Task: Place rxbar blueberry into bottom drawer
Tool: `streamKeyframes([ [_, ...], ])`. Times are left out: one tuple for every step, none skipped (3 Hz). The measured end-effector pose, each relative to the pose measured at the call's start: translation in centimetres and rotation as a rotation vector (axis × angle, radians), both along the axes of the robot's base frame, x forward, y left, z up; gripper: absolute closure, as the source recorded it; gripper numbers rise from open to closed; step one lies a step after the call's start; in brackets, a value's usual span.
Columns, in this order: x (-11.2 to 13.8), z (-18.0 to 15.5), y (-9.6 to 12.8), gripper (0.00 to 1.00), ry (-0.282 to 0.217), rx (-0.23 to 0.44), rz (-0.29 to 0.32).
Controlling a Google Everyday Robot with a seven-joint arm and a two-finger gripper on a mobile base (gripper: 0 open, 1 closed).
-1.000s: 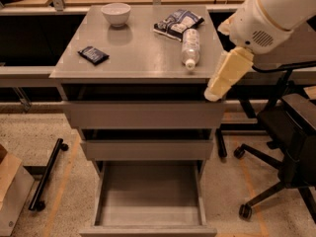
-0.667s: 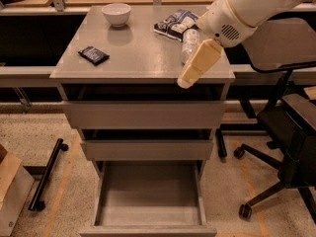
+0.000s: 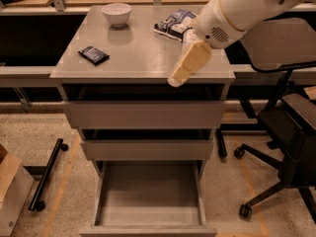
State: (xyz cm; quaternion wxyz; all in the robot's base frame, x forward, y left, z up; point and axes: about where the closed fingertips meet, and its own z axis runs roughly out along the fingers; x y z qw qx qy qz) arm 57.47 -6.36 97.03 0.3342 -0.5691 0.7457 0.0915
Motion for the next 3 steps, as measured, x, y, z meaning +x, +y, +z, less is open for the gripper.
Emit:
streamKeyframes([
  [3.4,-1.0,3.3,0.00,-0.022,0.064,0.007],
  [7.6,-2.6,6.7,0.00,-0.022,0.105,0.031],
  [12.5,-4.7,11.7,0.00,-0.006,0.146,0.062],
])
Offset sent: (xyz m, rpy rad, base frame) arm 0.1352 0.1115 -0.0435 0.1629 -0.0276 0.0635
